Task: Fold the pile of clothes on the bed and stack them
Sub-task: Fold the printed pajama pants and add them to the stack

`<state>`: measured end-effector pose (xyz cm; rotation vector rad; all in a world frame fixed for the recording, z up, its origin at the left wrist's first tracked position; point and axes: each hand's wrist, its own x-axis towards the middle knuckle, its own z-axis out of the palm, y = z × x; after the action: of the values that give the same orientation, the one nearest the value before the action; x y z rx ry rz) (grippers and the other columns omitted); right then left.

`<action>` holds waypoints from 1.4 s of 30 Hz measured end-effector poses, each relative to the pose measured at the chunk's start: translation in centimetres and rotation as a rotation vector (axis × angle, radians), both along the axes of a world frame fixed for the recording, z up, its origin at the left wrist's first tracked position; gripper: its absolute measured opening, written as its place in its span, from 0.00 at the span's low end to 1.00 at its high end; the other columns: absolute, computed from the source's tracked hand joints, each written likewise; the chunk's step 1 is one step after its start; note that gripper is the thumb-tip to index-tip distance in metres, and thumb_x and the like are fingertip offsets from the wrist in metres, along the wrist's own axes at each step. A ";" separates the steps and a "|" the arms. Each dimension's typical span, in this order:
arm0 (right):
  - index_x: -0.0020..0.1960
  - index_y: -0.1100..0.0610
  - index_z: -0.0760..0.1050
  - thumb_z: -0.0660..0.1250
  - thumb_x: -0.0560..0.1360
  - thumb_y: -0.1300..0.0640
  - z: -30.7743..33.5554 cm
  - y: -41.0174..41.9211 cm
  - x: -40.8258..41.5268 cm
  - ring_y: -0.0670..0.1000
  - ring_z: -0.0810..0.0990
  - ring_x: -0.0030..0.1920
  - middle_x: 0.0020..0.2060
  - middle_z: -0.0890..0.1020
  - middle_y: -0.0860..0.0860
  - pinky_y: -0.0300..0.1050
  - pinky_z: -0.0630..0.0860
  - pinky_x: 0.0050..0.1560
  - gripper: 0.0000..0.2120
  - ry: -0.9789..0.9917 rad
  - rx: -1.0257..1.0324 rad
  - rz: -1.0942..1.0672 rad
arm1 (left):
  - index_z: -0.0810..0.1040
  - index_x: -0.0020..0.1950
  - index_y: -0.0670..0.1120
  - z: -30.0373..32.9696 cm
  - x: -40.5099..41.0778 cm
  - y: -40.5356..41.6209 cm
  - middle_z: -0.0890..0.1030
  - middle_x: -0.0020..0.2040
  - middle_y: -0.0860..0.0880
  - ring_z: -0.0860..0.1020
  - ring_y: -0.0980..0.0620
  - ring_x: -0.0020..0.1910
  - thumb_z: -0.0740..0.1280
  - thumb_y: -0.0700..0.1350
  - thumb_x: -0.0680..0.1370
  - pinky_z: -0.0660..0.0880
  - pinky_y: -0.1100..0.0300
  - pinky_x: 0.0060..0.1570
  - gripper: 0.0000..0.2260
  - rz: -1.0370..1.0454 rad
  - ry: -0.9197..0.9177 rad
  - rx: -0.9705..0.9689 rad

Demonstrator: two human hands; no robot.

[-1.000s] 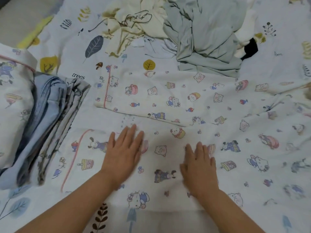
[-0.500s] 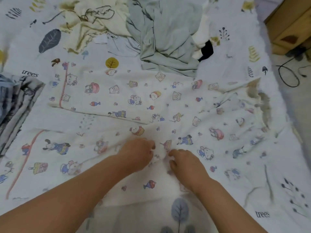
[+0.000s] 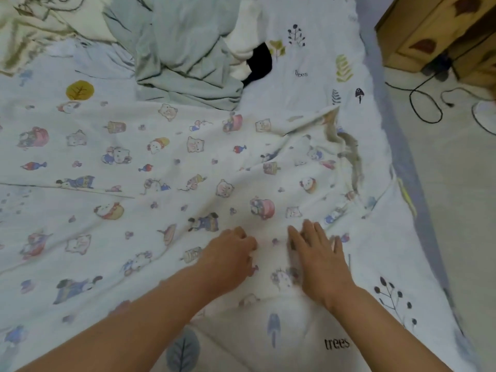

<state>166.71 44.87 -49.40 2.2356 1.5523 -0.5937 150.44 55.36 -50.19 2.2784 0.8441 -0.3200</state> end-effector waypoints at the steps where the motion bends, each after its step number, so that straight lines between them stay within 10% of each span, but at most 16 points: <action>1: 0.76 0.50 0.37 0.64 0.74 0.60 -0.3 -0.4 1.2 0.55 0.37 0.75 0.75 0.39 0.54 0.61 0.43 0.72 0.43 -0.034 -0.014 0.011 | 0.69 0.68 0.48 -0.3 0.9 -0.5 0.68 0.66 0.47 0.68 0.47 0.63 0.57 0.45 0.80 0.68 0.56 0.60 0.16 -0.003 0.004 0.000; 8: 0.76 0.49 0.45 0.63 0.75 0.57 -1.2 -1.0 8.3 0.54 0.36 0.75 0.76 0.41 0.55 0.65 0.36 0.70 0.37 -0.094 -0.060 0.149 | 0.64 0.71 0.54 -0.9 6.2 -2.2 0.57 0.75 0.48 0.59 0.47 0.72 0.57 0.58 0.78 0.61 0.53 0.69 0.22 -0.023 0.081 -0.020; 13: 0.58 0.50 0.72 0.57 0.77 0.57 0.7 1.0 10.7 0.50 0.72 0.60 0.52 0.77 0.47 0.54 0.49 0.71 0.12 -0.016 0.151 0.134 | 0.58 0.73 0.54 -0.3 7.7 -2.6 0.54 0.75 0.47 0.56 0.44 0.72 0.64 0.65 0.71 0.59 0.45 0.69 0.35 -0.100 0.242 -0.043; 15: 0.41 0.51 0.70 0.61 0.76 0.54 2.2 2.3 11.2 0.49 0.74 0.41 0.35 0.74 0.46 0.40 0.65 0.48 0.05 0.070 0.306 0.105 | 0.60 0.72 0.52 0.2 7.7 -2.5 0.59 0.72 0.47 0.60 0.44 0.70 0.64 0.55 0.74 0.62 0.48 0.67 0.28 -0.125 0.256 0.011; 18: 0.32 0.48 0.61 0.62 0.74 0.52 4.3 4.2 12.1 0.47 0.69 0.33 0.27 0.68 0.43 0.36 0.58 0.30 0.15 0.181 0.327 0.041 | 0.74 0.58 0.50 1.4 7.1 -0.2 0.75 0.54 0.52 0.74 0.51 0.55 0.60 0.46 0.77 0.69 0.62 0.51 0.11 0.047 0.058 -0.002; 21: 0.35 0.51 0.70 0.66 0.72 0.52 5.5 6.4 13.8 0.46 0.71 0.32 0.28 0.72 0.45 0.35 0.62 0.31 0.08 0.253 0.345 -0.003 | 0.77 0.60 0.51 3.2 6.3 5.1 0.79 0.51 0.54 0.74 0.56 0.42 0.64 0.45 0.77 0.67 0.72 0.41 0.11 0.224 -0.016 -0.140; 27: 0.48 0.45 0.76 0.73 0.66 0.53 5.3 11.2 17.0 0.50 0.76 0.43 0.38 0.76 0.43 0.42 0.67 0.37 0.12 0.309 0.235 -0.094 | 0.76 0.32 0.50 4.1 5.9 15.3 0.73 0.22 0.56 0.69 0.59 0.22 0.73 0.46 0.71 0.64 0.69 0.22 0.10 0.534 -0.188 -0.050; 33: 0.45 0.52 0.79 0.73 0.70 0.59 2.9 16.5 19.6 0.46 0.74 0.30 0.32 0.77 0.46 0.33 0.71 0.27 0.06 0.581 0.543 -0.492 | 0.79 0.31 0.42 3.0 6.4 20.9 0.71 0.23 0.51 0.67 0.57 0.21 0.74 0.53 0.69 0.63 0.61 0.28 0.15 0.531 -0.109 0.132; 38: 0.34 0.60 0.67 0.67 0.74 0.57 1.0 20.9 20.4 0.52 0.64 0.32 0.27 0.66 0.52 0.45 0.58 0.31 0.14 0.313 0.829 -0.651 | 0.77 0.33 0.44 1.9 9.6 24.0 0.74 0.25 0.50 0.69 0.56 0.26 0.70 0.53 0.72 0.64 0.62 0.28 0.15 0.674 -0.389 0.403; 42: 0.54 0.60 0.73 0.60 0.77 0.50 -0.7 22.8 20.4 0.59 0.72 0.51 0.49 0.77 0.59 0.48 0.68 0.46 0.13 0.120 0.676 -0.725 | 0.76 0.38 0.46 -0.4 12.3 24.7 0.73 0.29 0.51 0.72 0.50 0.32 0.67 0.53 0.75 0.63 0.58 0.32 0.12 0.540 -0.278 0.398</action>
<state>187.06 67.62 -50.14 3.3757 1.0359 -0.4117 162.70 80.07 -50.63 2.2498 1.4134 0.4322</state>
